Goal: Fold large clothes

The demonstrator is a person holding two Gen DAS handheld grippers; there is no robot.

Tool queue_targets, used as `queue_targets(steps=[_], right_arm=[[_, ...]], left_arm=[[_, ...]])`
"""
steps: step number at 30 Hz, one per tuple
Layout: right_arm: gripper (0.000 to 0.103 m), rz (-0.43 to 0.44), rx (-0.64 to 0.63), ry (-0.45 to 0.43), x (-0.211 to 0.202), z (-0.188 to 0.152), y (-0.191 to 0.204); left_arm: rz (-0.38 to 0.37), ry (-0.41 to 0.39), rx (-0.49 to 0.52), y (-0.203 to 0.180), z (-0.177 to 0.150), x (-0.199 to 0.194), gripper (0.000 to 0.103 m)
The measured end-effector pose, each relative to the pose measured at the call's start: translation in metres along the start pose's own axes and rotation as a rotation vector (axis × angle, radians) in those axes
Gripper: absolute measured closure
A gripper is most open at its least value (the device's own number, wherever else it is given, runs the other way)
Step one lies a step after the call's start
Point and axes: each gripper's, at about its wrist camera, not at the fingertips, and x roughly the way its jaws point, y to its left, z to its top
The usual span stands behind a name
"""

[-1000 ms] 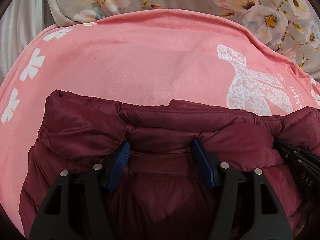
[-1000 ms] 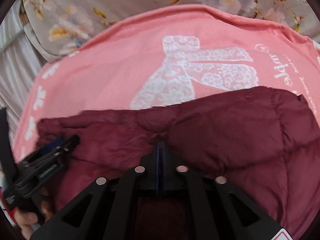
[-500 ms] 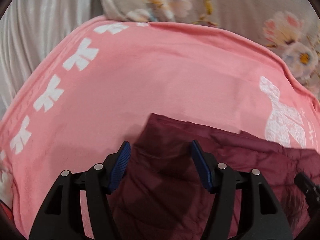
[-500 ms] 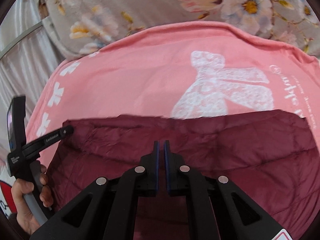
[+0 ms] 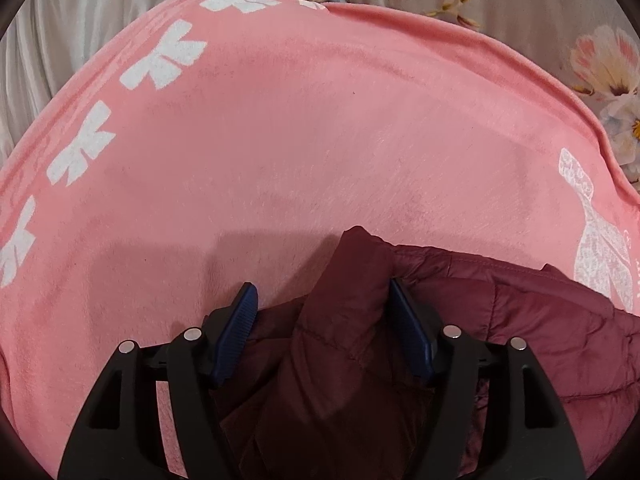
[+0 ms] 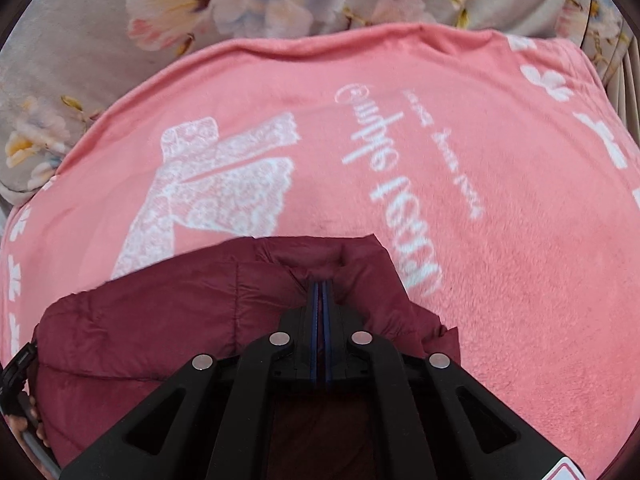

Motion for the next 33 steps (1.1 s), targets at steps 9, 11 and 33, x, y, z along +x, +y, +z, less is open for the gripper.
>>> queue_targets(steps=[9, 11, 33], right_arm=[[0.103, 0.05, 0.041, -0.026, 0.016, -0.013, -0.013], [0.103, 0.046, 0.037, -0.034, 0.015, -0.014, -0.013], [0.097, 0.38, -0.255, 0.106, -0.11, -0.175, 0.125]], left_arm=[[0.002, -0.026, 0.006, 0.001, -0.006, 0.005, 0.032], [0.005, -0.033, 0.008, 0.001, -0.007, 0.006, 0.031], [-0.285, 0.091, -0.105, 0.086, -0.102, -0.09, 0.023]])
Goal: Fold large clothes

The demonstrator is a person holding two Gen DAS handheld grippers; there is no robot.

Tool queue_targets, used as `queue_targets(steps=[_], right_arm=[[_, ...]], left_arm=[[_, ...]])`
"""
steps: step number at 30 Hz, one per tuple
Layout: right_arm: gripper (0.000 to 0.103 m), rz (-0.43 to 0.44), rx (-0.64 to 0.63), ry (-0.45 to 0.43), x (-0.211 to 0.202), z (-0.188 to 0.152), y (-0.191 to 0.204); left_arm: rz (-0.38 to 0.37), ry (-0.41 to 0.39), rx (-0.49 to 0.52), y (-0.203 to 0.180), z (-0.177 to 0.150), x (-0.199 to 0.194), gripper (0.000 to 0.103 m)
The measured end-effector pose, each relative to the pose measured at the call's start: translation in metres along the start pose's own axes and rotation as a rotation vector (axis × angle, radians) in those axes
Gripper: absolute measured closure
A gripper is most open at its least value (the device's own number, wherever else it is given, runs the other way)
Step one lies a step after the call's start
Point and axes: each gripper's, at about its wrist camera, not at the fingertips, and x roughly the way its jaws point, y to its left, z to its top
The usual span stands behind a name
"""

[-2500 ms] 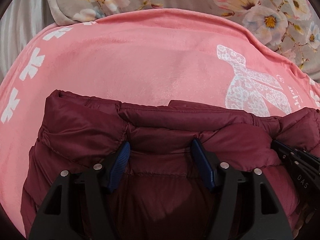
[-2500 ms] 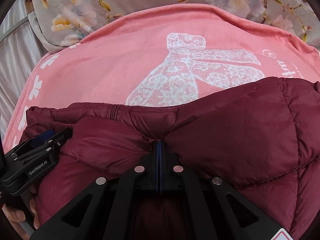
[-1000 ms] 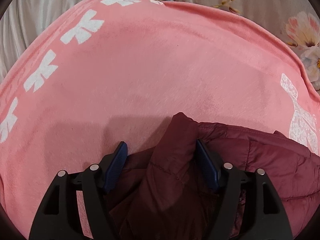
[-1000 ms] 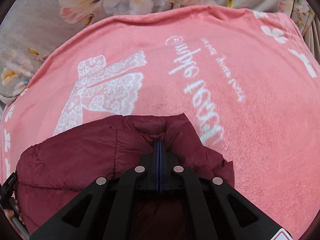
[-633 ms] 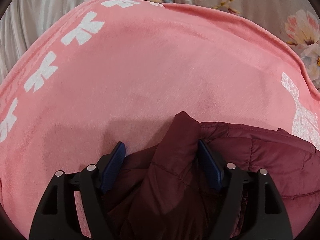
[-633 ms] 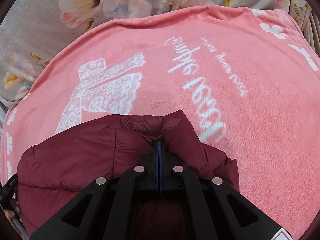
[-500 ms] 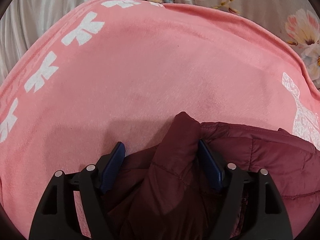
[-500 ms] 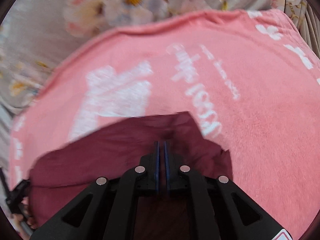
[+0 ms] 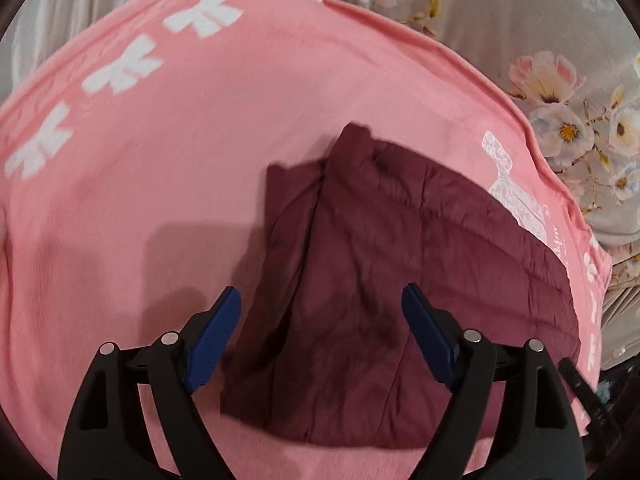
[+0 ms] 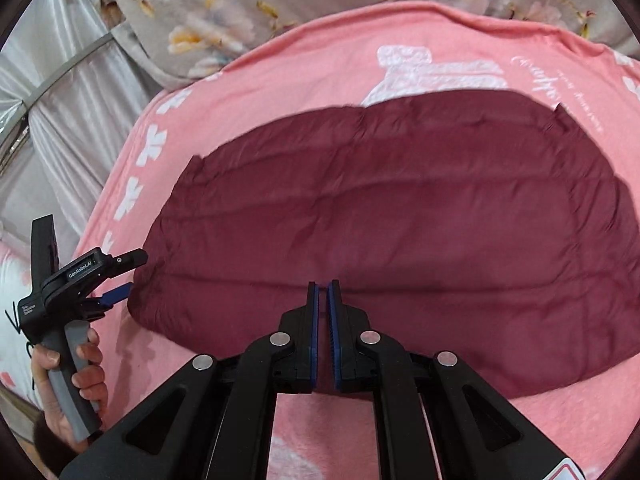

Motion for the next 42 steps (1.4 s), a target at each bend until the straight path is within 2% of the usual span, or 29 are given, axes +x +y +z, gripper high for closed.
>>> queue_targets(steps=[3, 6, 10, 12, 13, 16, 18, 21, 27, 31, 37, 42], right_arm=[[0.097, -0.057, -0.032, 0.001, 0.011, -0.008, 0.006], [0.097, -0.073, -0.032, 0.006, 0.019, -0.015, 0.007], [0.099, -0.091, -0.043, 0.002, 0.028, -0.018, 0.005], [0.1, -0.105, -0.059, -0.004, 0.03, -0.02, 0.005], [0.1, -0.11, -0.065, -0.008, 0.031, -0.02, 0.006], [0.101, -0.115, -0.071, -0.015, 0.033, -0.021, 0.004], [0.101, -0.112, -0.069, -0.02, 0.033, -0.023, 0.003], [0.102, -0.089, -0.051, -0.022, 0.032, -0.023, -0.001], [0.097, 0.022, 0.065, -0.073, -0.008, -0.031, -0.019], [0.097, 0.134, 0.122, -0.032, -0.01, -0.041, -0.031], [0.096, 0.204, 0.167, -0.007, 0.003, -0.047, -0.042], [0.097, 0.24, 0.22, -0.015, -0.013, -0.054, -0.059]], left_arm=[[-0.025, 0.011, -0.069, 0.018, -0.017, 0.002, 0.02], [-0.04, 0.046, -0.111, 0.025, -0.03, 0.012, 0.019], [-0.012, 0.025, -0.063, 0.014, -0.037, 0.014, 0.017], [-0.028, 0.037, -0.048, 0.005, -0.039, 0.014, 0.02], [-0.04, 0.043, -0.046, 0.002, -0.039, 0.014, 0.025], [-0.055, 0.041, -0.024, -0.012, -0.041, 0.007, 0.049], [-0.052, 0.021, 0.019, -0.025, -0.041, -0.004, 0.078], [-0.091, -0.029, 0.08, -0.049, -0.041, -0.03, 0.086], [-0.17, -0.138, 0.203, -0.101, -0.039, -0.09, 0.089], [-0.209, -0.161, 0.294, -0.139, -0.04, -0.117, 0.089], [-0.252, -0.157, 0.414, -0.199, -0.056, -0.122, 0.089], [-0.255, -0.134, 0.541, -0.253, -0.083, -0.113, 0.09]])
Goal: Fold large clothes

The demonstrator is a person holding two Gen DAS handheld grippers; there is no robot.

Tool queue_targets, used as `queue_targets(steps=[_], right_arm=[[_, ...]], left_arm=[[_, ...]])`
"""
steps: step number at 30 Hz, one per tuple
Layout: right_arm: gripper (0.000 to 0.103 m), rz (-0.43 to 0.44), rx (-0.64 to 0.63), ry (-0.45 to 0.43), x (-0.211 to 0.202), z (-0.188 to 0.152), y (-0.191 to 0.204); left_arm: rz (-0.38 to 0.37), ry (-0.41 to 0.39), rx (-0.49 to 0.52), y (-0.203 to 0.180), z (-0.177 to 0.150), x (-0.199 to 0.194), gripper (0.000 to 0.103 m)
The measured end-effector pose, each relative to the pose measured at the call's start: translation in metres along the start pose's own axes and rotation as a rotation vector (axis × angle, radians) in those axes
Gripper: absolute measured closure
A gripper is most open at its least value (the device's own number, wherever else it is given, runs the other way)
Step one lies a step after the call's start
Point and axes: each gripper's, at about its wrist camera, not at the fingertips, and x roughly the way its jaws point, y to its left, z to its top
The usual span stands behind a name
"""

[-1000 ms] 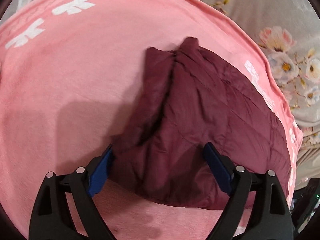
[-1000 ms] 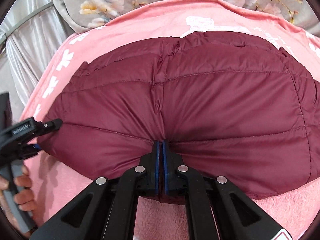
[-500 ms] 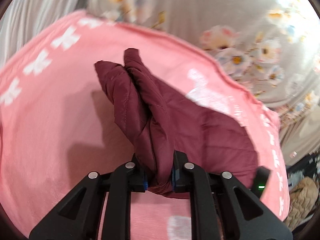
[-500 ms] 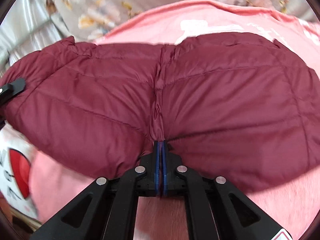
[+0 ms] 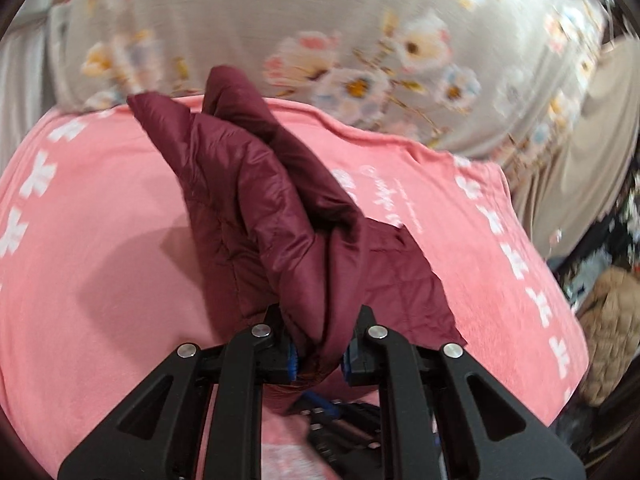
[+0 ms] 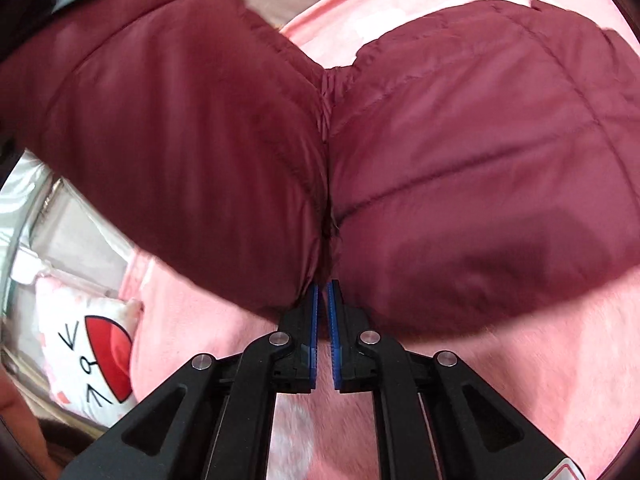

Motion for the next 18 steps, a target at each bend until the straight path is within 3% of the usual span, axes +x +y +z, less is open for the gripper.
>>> queue_targets(steps=[5, 11, 18], right_arm=[[0.098, -0.058, 0.048, -0.045, -0.049, -0.02, -0.034], [0.098, -0.192, 0.073, -0.081, -0.101, -0.037, -0.076], [0.098, -0.294, 0.122, -0.126, -0.144, -0.043, -0.107]], left_arm=[[-0.023, 0.059, 0.081, -0.05, -0.003, 0.033, 0.09], [-0.027, 0.151, 0.143, -0.094, -0.017, 0.084, 0.091], [0.015, 0.268, 0.224, -0.134, -0.052, 0.144, 0.091]])
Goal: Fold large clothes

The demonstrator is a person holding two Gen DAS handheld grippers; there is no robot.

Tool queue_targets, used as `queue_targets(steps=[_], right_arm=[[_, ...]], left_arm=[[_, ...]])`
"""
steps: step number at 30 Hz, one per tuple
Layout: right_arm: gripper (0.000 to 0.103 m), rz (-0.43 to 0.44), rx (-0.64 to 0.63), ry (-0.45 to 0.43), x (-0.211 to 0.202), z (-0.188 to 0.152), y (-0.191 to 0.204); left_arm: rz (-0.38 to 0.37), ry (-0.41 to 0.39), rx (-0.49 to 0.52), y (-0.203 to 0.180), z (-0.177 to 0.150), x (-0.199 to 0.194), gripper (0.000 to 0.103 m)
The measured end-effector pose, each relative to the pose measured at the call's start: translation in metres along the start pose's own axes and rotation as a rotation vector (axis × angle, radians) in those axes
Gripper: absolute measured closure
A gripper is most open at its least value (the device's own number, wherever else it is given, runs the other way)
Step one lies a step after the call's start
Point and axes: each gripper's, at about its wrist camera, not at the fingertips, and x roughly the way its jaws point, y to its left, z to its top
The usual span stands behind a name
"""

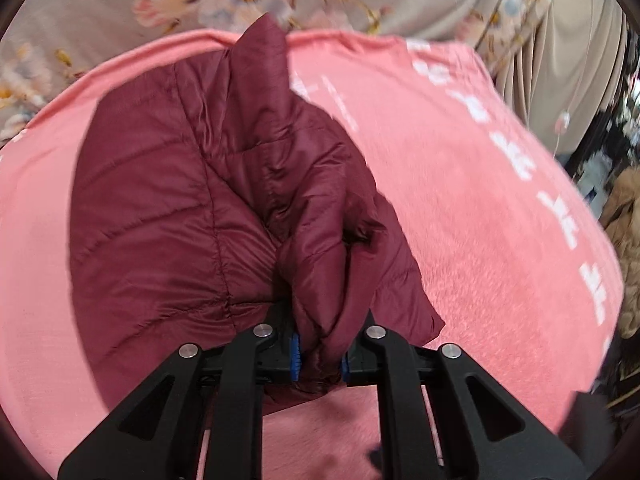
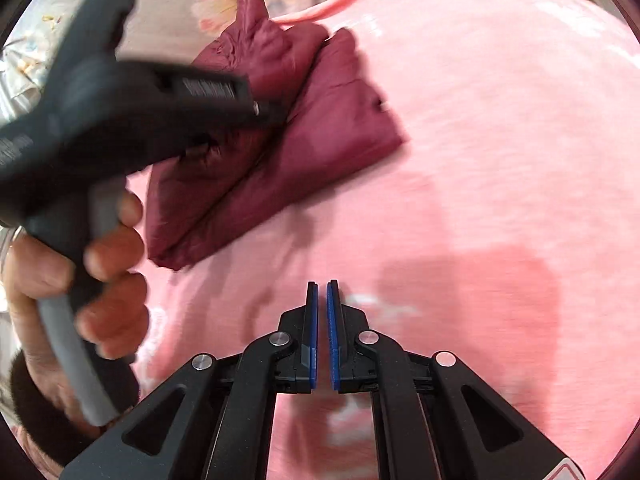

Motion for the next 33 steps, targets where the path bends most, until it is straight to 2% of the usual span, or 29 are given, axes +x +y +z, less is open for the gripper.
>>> queue_targets(steps=[7, 14, 16, 17, 18, 19, 20, 22, 24, 25, 27, 30, 33], right_arm=[[0.093, -0.097, 0.009, -0.046, -0.013, 0.014, -0.016], [0.092, -0.108, 0.029, -0.07, -0.021, 0.02, -0.023], [0.09, -0.114, 0.028, -0.079, -0.023, 0.018, -0.024], [0.087, -0.116, 0.028, -0.086, -0.025, 0.018, -0.03], [0.083, -0.117, 0.029, -0.095, -0.029, 0.022, -0.029], [0.072, -0.115, 0.031, -0.113, -0.034, 0.028, -0.028], [0.064, -0.109, 0.031, -0.13, -0.039, 0.031, -0.033], [0.06, -0.083, 0.016, -0.181, -0.049, 0.049, -0.02], [0.056, -0.041, -0.006, -0.207, -0.051, 0.07, -0.008], [0.05, -0.021, -0.012, -0.216, -0.051, 0.077, 0.002], [0.044, 0.038, -0.018, -0.233, -0.045, 0.101, 0.019], [0.04, 0.068, -0.021, -0.244, -0.027, 0.134, 0.044], [0.038, 0.056, 0.004, -0.216, -0.001, 0.159, 0.054]], left_arm=[[0.079, 0.037, 0.077, -0.026, -0.011, 0.031, 0.091], [0.109, 0.033, 0.091, -0.035, -0.01, 0.031, 0.089], [0.094, 0.022, 0.09, -0.04, -0.008, 0.024, 0.081], [0.075, 0.015, 0.082, -0.04, -0.007, 0.019, 0.071], [0.046, 0.007, 0.065, -0.039, -0.005, 0.011, 0.057], [0.01, -0.008, 0.042, -0.037, -0.003, -0.001, 0.05], [-0.018, -0.035, 0.024, -0.035, -0.001, -0.014, 0.041], [-0.051, -0.13, -0.006, -0.025, 0.004, -0.053, 0.033], [-0.042, -0.223, -0.04, -0.011, 0.01, -0.085, 0.014], [-0.007, -0.276, -0.074, 0.001, 0.014, -0.101, 0.012], [0.074, -0.314, -0.138, 0.026, 0.022, -0.118, 0.011], [0.125, -0.294, -0.225, 0.059, 0.028, -0.118, 0.011], [0.151, -0.252, -0.305, 0.095, 0.028, -0.107, 0.011]])
